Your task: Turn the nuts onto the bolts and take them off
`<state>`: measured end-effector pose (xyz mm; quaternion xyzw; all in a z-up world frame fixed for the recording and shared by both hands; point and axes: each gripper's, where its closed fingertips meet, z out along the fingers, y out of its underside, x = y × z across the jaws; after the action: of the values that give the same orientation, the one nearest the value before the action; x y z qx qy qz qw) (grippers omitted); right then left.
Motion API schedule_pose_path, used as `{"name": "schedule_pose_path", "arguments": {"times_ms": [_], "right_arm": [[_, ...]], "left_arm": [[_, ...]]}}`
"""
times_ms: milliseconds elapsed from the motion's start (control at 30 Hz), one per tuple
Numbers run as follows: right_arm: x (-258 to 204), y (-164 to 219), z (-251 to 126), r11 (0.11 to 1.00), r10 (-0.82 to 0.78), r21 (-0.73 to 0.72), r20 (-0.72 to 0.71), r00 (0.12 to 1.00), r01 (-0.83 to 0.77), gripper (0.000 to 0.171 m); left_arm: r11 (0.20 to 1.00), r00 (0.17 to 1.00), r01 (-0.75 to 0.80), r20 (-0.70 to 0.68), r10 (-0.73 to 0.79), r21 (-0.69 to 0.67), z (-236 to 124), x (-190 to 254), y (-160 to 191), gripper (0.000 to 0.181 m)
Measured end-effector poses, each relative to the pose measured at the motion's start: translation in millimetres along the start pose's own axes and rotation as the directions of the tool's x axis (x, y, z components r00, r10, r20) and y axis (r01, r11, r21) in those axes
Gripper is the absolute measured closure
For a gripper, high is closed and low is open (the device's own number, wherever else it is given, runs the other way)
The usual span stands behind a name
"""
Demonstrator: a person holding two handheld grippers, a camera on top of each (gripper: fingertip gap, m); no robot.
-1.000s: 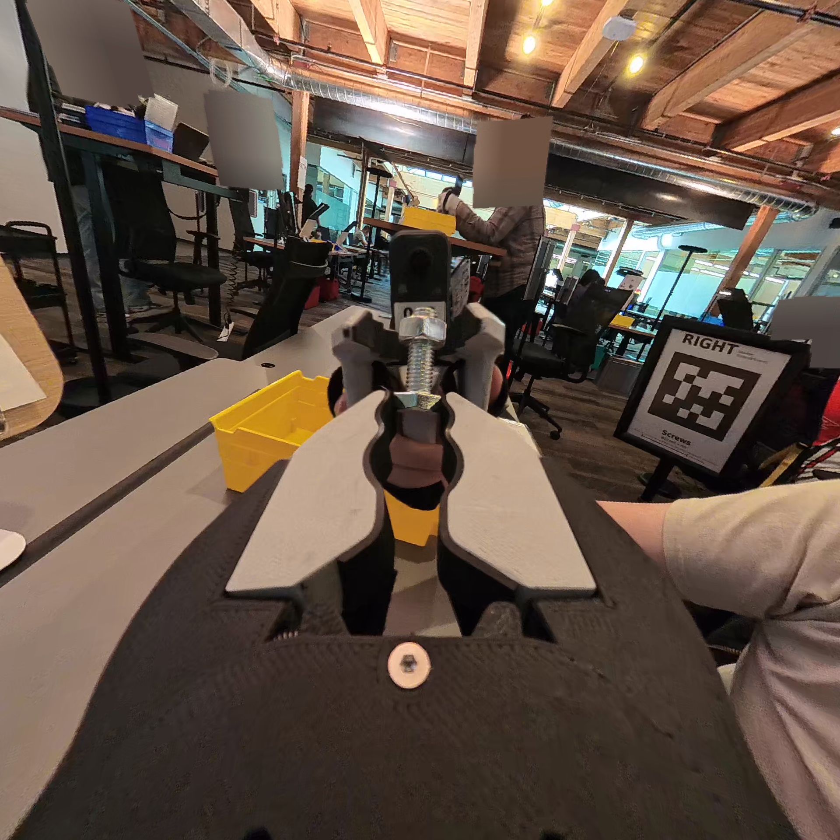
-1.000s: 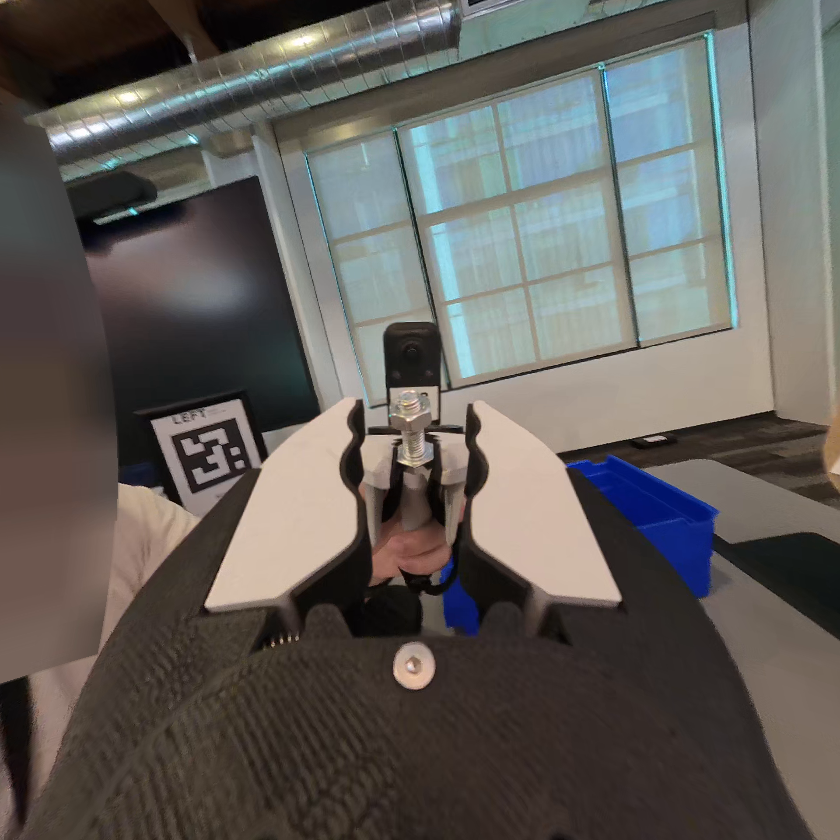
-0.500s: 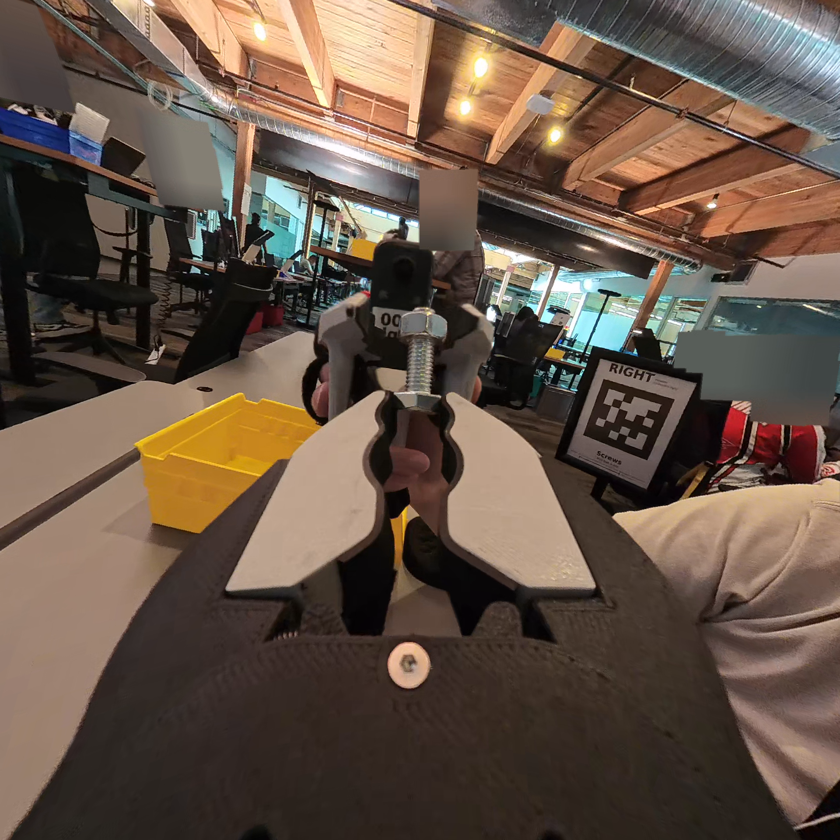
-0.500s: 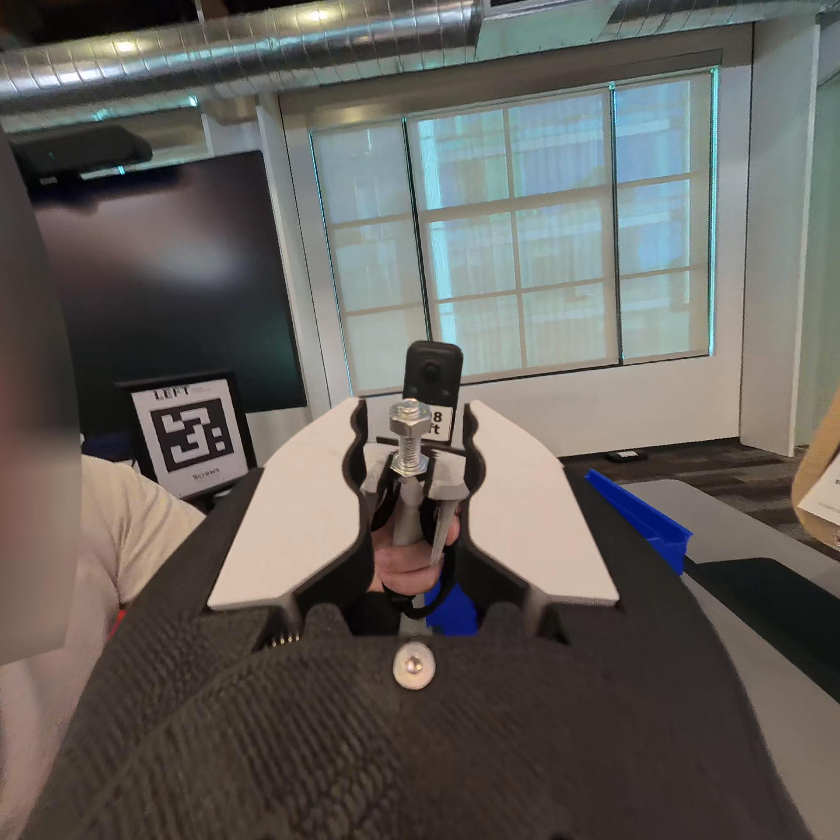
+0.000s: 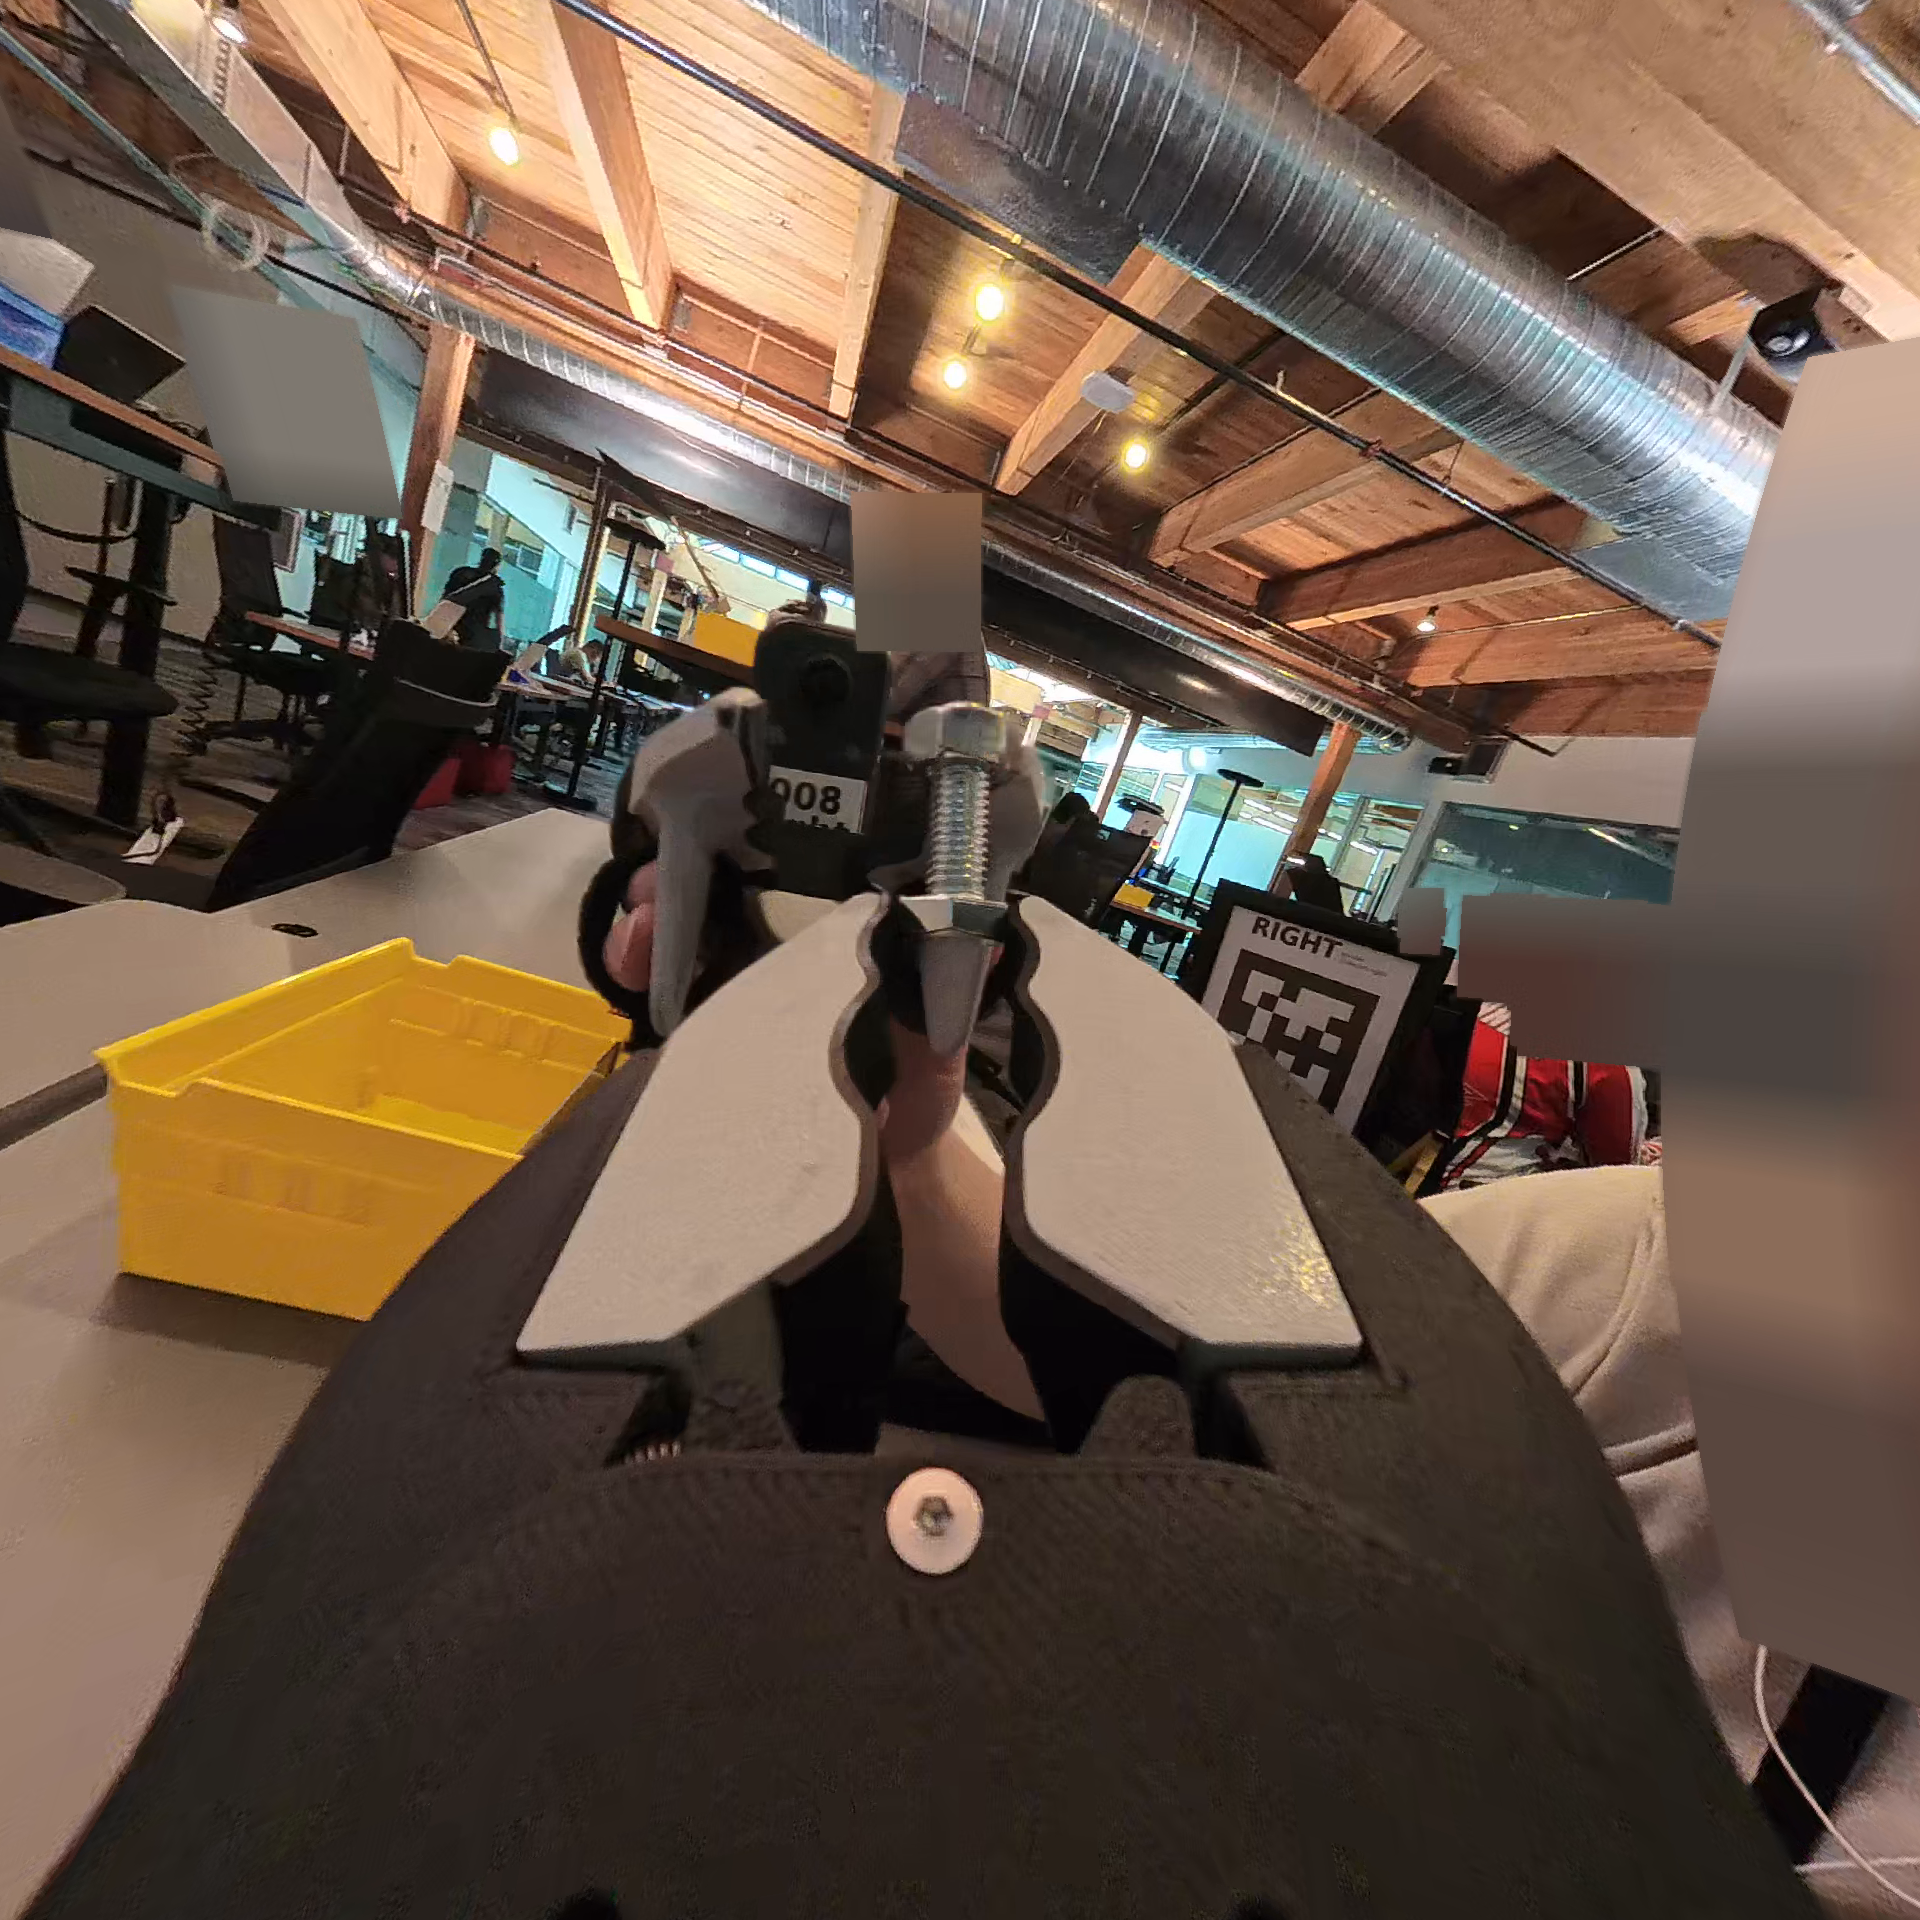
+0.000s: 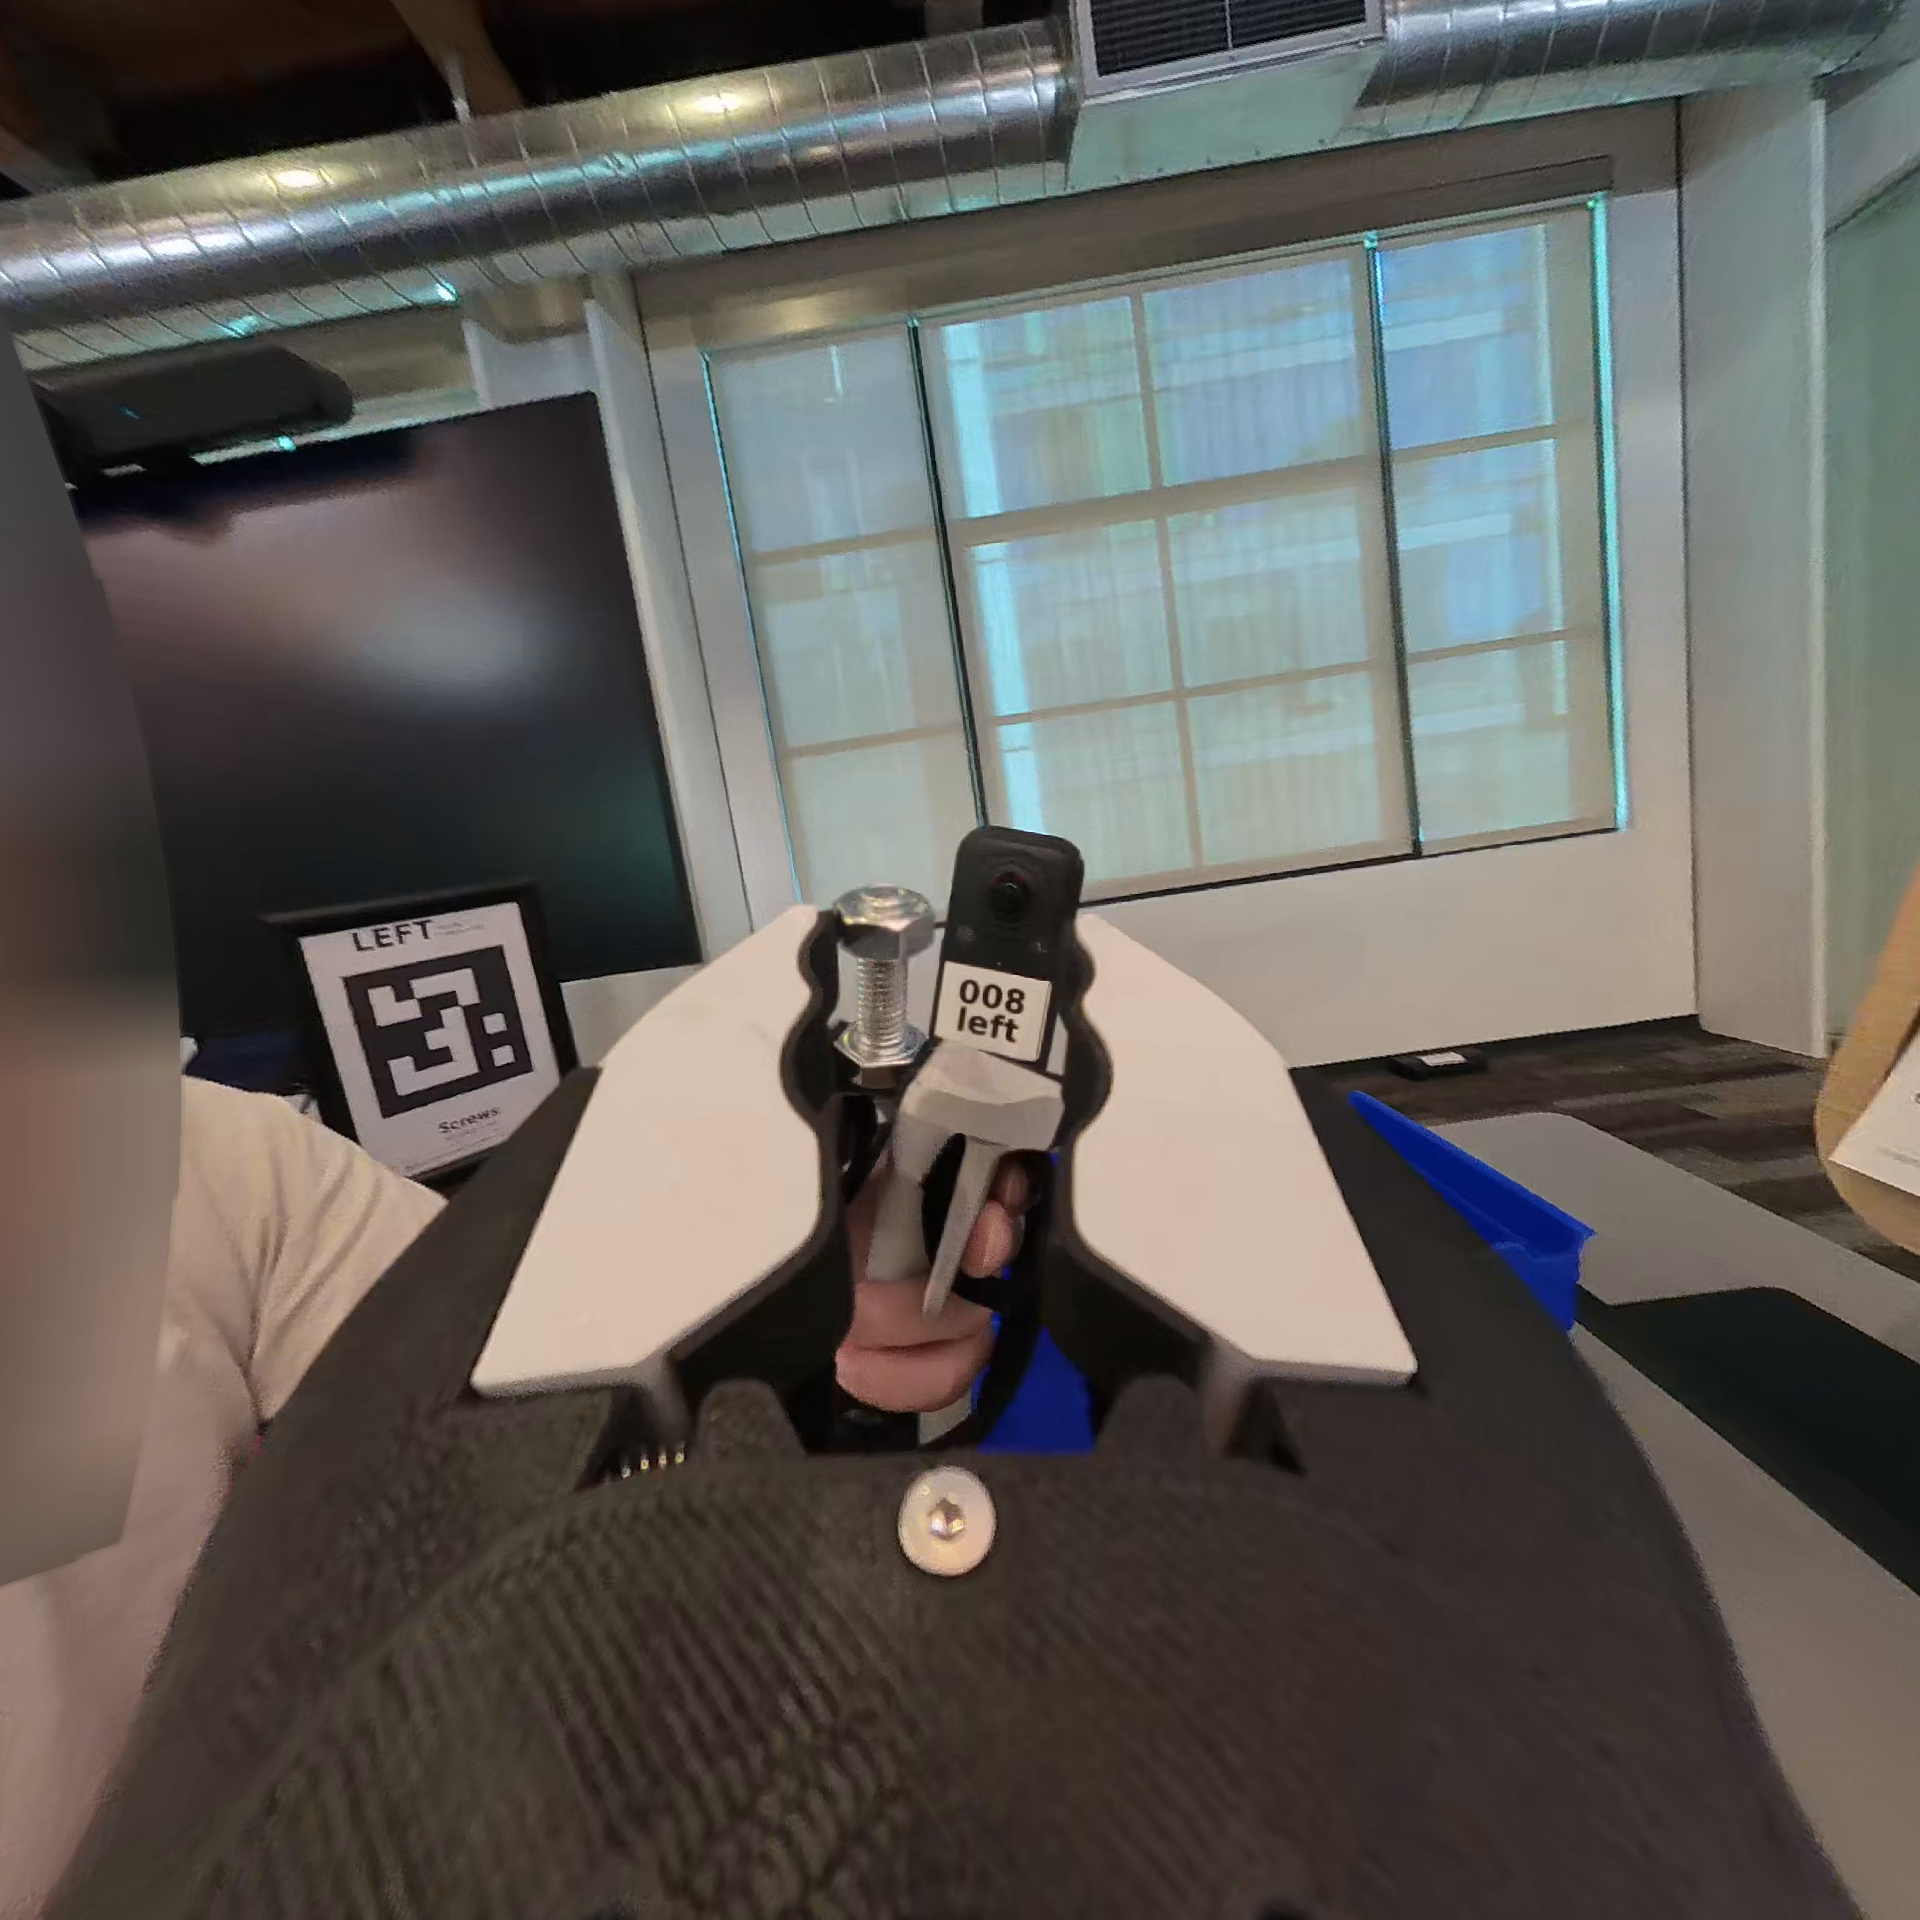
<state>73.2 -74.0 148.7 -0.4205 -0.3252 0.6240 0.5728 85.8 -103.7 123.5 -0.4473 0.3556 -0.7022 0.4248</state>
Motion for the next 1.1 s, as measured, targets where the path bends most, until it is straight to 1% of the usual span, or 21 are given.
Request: {"name": "schedule_pose_path", "arguments": {"times_ms": [33,67,100,200,267,367,433,500,567,600,700,733,833,900,967,1033,1100], "right_arm": [[5.8,-0.9,-4.1,1.0,0.029,0.009,-0.008,1.0,-0.029,0.13],[15.2,-2.4,-8.8,0.998,0.063,0.025,-0.038,0.997,-0.062,0.134],[20.7,-4.8,-12.5,0.995,0.086,0.046,-0.05,0.995,-0.084,0.134],[6.3,-11.2,-9.0,0.991,0.112,0.076,0.03,0.993,-0.114,0.133],[-6.3,-5.0,1.7,0.997,0.077,0.027,0.049,0.996,-0.078,0.13],[-8.5,6.1,9.7,1.0,0.001,-0.029,0.013,1.0,-0.001,0.129],[-3.6,3.9,4.0,1.0,0.018,0.0,0.022,1.0,-0.018,0.128],[0.5,-1.8,-3.0,0.995,0.087,0.049,0.054,0.995,-0.09,0.13],[-5.2,-8.7,-4.6,0.987,0.127,0.089,0.109,0.986,-0.137,0.13],[-9.8,-8.8,-2.0,0.988,0.121,0.083,0.121,0.985,-0.132,0.129],[-17.8,-0.3,9.8,0.998,0.061,0.026,0.087,0.994,-0.063,0.129],[-17.5,-0.1,11.2,0.998,0.058,0.028,0.074,0.996,-0.06,0.129],[-8.9,-6.6,2.5,0.989,0.124,0.074,0.094,0.988,-0.131,0.129],[7.7,-9.1,-6.5,0.98,0.17,0.1,0.048,0.984,-0.174,0.13],[7.2,-12.6,-8.9,0.98,0.156,0.118,0.052,0.986,-0.161,0.132],[-8.4,-13.0,-2.3,0.987,0.119,0.095,0.1,0.988,-0.128,0.131],[-20.3,-8.5,6.0,0.995,0.078,0.056,0.114,0.99,-0.085,0.13]], "left_arm": [[1.0,1.0,-0.002,0.007,0.002,0.007,-0.5,-0.8,-0.6,0.164],[1.0,1.0,-0.003,-0.006,0.003,0.019,-1.5,1.0,-2.7,0.164],[1.0,1.0,0.001,-0.016,-0.001,0.021,-2.0,2.5,-3.9,0.164],[1.0,0.999,-0.026,0.027,0.026,0.001,-2.4,-1.8,-3.0,0.164],[1.0,0.999,-0.024,0.021,0.024,-0.002,-1.4,-1.0,-2.3,0.164],[1.0,1.0,-0.016,-0.007,0.016,0.0,0.3,3.1,-1.4,0.164],[1.0,1.0,-0.02,-0.01,0.02,0.006,0.5,5.6,-2.7,0.164],[1.0,1.0,-0.022,-0.021,0.022,0.008,0.1,8.9,-5.0,0.164],[1.0,0.999,-0.031,-0.008,0.031,0.003,-0.1,8.3,-5.6,0.164],[0.999,0.999,-0.034,-0.009,0.034,0.0,0.1,8.5,-5.3,0.164],[1.0,1.0,-0.019,-0.023,0.019,-0.004,1.7,8.8,-2.9,0.164],[1.0,0.999,-0.017,-0.027,0.017,-0.006,2.4,8.9,-1.9,0.164],[1.0,0.999,-0.019,-0.032,0.019,-0.005,3.5,10.7,-0.8,0.164],[1.0,0.999,-0.018,-0.038,0.018,0.002,2.4,11.7,-2.6,0.164],[1.0,0.999,-0.025,-0.033,0.025,-0.003,2.3,11.4,-3.0,0.164],[1.0,0.999,-0.03,-0.031,0.029,-0.01,2.9,10.9,-1.8,0.164],[1.0,0.999,-0.021,-0.037,0.021,-0.011,3.7,10.8,-0.6,0.164]]}}
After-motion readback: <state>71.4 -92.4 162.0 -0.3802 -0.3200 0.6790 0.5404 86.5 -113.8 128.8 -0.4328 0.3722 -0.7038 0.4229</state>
